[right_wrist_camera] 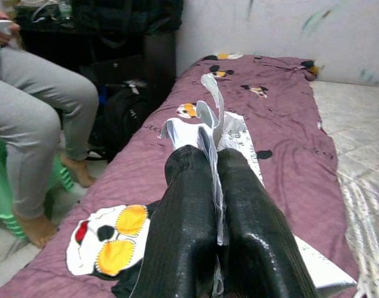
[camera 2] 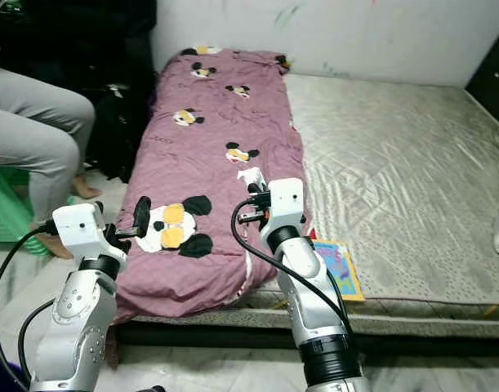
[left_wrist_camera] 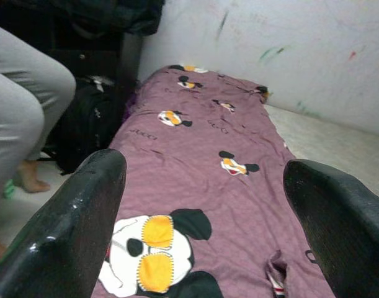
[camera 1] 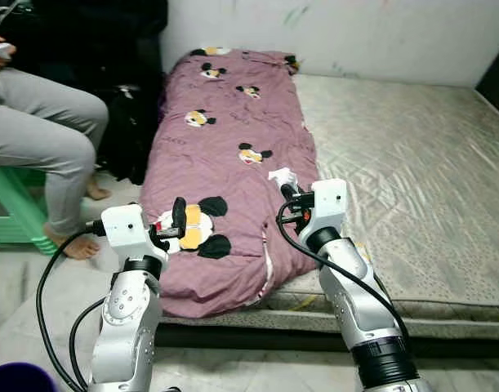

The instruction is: Clean up the room

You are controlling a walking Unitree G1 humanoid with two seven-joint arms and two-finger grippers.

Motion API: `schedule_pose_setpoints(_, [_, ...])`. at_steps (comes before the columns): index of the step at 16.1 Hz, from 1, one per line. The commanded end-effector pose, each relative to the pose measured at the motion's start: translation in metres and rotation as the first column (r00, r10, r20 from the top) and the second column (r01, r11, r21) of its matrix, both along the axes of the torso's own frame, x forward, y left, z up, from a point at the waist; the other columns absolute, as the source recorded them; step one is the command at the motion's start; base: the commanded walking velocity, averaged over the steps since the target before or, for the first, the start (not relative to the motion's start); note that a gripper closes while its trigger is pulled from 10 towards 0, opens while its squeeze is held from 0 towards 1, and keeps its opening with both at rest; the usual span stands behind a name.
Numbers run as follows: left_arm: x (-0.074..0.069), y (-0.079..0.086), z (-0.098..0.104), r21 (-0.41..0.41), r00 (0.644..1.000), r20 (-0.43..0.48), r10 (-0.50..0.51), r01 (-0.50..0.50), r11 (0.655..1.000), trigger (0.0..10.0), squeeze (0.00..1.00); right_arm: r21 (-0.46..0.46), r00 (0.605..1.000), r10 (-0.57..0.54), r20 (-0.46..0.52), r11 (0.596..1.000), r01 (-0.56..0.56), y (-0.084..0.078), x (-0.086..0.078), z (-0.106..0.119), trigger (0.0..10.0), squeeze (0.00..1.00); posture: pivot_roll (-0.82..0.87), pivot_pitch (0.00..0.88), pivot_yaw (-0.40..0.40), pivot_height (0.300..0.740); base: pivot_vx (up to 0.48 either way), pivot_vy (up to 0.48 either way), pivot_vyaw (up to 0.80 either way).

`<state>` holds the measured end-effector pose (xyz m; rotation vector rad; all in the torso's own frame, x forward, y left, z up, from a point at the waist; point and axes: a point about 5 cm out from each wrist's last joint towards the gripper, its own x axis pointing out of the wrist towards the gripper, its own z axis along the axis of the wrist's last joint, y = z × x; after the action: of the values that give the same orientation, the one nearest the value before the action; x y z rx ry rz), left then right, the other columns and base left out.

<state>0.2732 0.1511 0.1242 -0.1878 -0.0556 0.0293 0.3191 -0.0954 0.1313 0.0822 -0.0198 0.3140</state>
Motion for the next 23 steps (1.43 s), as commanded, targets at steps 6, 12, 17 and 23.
schedule_pose_setpoints(6, [0.001,-0.003,0.004,0.000,1.000,0.009,-0.018,0.018,1.000,10.0,0.00,0.002,1.000,0.000,0.010,1.000,0.000,-0.001,0.000,0.004,10.0,0.00,-0.04,0.035,-0.080,0.740,0.000,0.480,0.00])
schedule_pose_setpoints(12, [0.003,-0.002,0.008,0.019,0.999,0.032,-0.010,0.009,1.000,10.0,0.00,0.009,1.000,0.003,0.012,1.000,-0.003,0.001,0.002,0.005,10.0,0.00,-0.03,0.030,-0.077,0.740,0.000,0.237,0.00])
schedule_pose_setpoints(17, [0.006,0.008,0.018,0.060,0.997,0.065,0.033,-0.037,0.998,10.0,0.00,0.001,0.999,0.037,0.035,0.999,-0.037,0.009,0.005,0.010,10.0,0.00,-0.02,0.024,-0.085,0.740,0.000,0.000,0.48])
schedule_pose_setpoints(23, [0.008,0.005,0.032,0.083,0.992,0.112,0.061,-0.070,0.994,10.0,0.00,0.008,0.994,0.073,0.087,0.997,-0.074,0.017,0.011,0.026,10.0,0.00,0.00,0.033,-0.103,0.740,0.000,0.000,0.80])
